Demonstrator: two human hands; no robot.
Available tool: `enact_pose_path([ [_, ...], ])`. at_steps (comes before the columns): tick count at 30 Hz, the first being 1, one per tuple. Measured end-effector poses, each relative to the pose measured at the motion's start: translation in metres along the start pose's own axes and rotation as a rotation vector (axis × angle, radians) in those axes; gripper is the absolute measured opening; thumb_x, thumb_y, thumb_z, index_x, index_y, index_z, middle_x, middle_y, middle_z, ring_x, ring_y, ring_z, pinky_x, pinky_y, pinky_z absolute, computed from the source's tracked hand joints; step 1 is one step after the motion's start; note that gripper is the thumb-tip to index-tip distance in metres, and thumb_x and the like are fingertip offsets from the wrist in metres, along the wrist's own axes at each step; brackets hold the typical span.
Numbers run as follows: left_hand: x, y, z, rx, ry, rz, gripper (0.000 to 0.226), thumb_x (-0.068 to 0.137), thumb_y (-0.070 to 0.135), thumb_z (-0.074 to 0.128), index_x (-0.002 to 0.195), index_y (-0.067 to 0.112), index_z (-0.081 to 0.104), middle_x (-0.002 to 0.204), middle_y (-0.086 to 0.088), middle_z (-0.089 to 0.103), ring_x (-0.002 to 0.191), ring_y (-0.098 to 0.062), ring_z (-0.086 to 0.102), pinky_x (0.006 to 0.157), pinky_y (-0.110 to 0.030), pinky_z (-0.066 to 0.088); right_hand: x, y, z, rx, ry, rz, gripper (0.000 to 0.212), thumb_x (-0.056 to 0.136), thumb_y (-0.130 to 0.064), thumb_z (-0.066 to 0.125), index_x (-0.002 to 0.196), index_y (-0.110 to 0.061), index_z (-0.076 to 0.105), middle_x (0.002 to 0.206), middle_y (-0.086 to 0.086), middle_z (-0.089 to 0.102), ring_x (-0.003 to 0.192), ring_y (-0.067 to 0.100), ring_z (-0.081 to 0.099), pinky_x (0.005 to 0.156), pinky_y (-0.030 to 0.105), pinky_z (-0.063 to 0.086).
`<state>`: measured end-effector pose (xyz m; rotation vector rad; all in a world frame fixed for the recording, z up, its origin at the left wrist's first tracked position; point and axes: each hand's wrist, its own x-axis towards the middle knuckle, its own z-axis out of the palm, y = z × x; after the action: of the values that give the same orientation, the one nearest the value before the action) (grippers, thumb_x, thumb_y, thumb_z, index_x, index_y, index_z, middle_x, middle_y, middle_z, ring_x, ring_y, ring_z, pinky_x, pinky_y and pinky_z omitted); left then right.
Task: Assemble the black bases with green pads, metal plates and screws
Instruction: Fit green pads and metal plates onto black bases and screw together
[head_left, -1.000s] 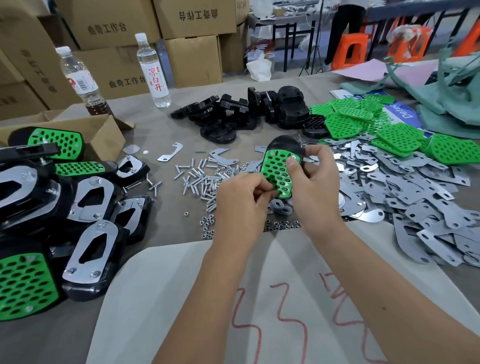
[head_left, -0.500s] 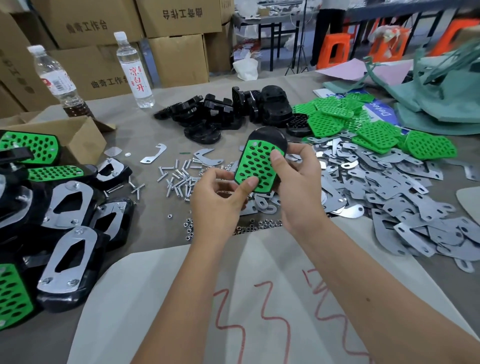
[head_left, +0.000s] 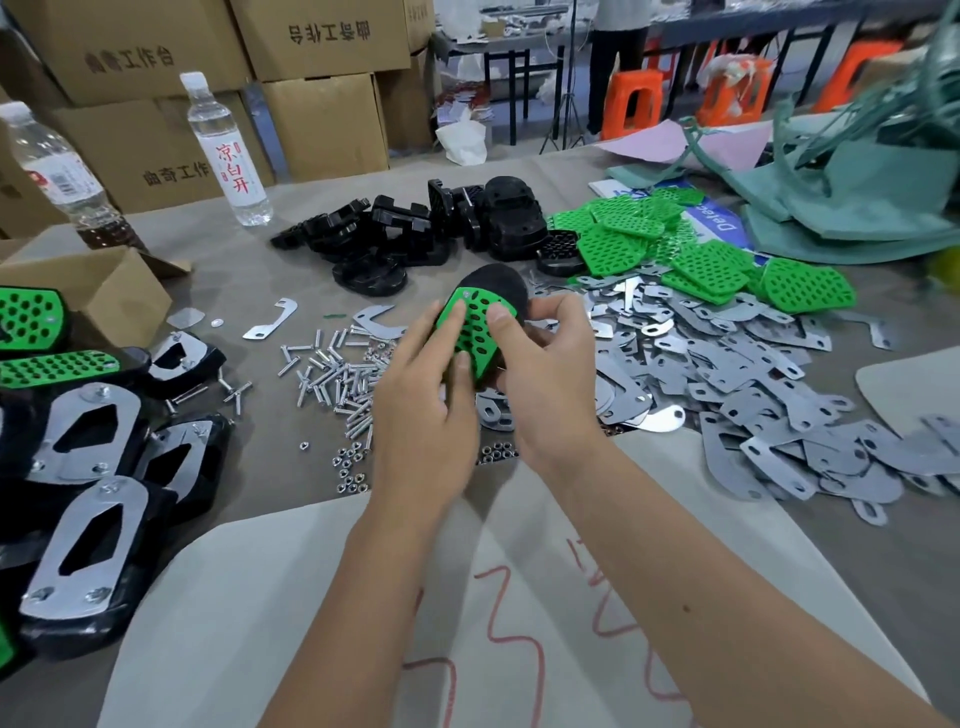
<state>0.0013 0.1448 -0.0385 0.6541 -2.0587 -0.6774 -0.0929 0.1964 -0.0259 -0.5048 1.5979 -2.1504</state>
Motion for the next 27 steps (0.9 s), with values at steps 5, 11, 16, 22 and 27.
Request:
enact_pose_path([
  [5,-0.004,0.001,0.0,0.045,-0.064,-0.152,0.052,0.095,0.034,0.059,0.145,0.021,0.054,0.129,0.002,0.068,0.115,-0.018,0.061,0.092,-0.03,0.046,0.002,-0.022,-0.01,-0.188,-0.272,0.198,0.011,0.105,-0.023,0.06,0.098,-0.015,0.061,0.093,0.017,0.072,0.07,0.022,0.066,0.061,0.035,0.057],
  [11,0.003,0.011,-0.002,-0.808,0.088,-0.675,0.019,0.11,0.023,0.048,0.118,0.015,0.063,0.109,-0.02,0.076,0.092,-0.039,0.076,0.081,-0.05,0.064,0.028,-0.051,-0.05,-0.583,-0.272,-0.066,0.027,0.104,-0.026,0.062,0.089,-0.009,0.076,0.079,0.008,0.077,0.074,0.024,0.076,0.075,0.039,0.065],
  [16,0.008,0.009,-0.014,-1.413,0.007,-0.96,0.04,0.112,0.025,0.04,0.135,-0.004,0.055,0.121,-0.028,0.072,0.107,-0.042,0.073,0.091,-0.044,0.061,0.057,-0.038,-0.095,-1.526,-0.153,-0.08,0.028,0.098,-0.038,0.069,0.095,-0.009,0.066,0.086,0.008,0.066,0.089,0.032,0.066,0.071,0.033,0.047],
  [22,0.004,0.013,-0.013,-1.549,-0.034,-1.039,0.035,0.109,0.009,0.04,0.129,-0.018,0.051,0.124,-0.038,0.065,0.118,-0.051,0.066,0.112,-0.051,0.047,0.072,-0.039,-0.108,-1.24,-0.251,-0.04,0.041,0.1,-0.026,0.069,0.079,0.009,0.065,0.061,0.012,0.054,0.051,0.023,0.047,0.046,0.023,0.039],
  [27,0.004,0.01,-0.01,-1.454,0.01,-1.01,0.033,0.105,0.0,0.041,0.134,-0.013,0.053,0.126,-0.033,0.067,0.118,-0.047,0.067,0.105,-0.05,0.053,0.073,-0.057,-0.102,-0.828,-0.067,-0.192,0.024,0.105,-0.02,0.062,0.088,-0.004,0.068,0.052,-0.015,0.066,0.03,0.0,0.042,0.032,0.012,0.032],
])
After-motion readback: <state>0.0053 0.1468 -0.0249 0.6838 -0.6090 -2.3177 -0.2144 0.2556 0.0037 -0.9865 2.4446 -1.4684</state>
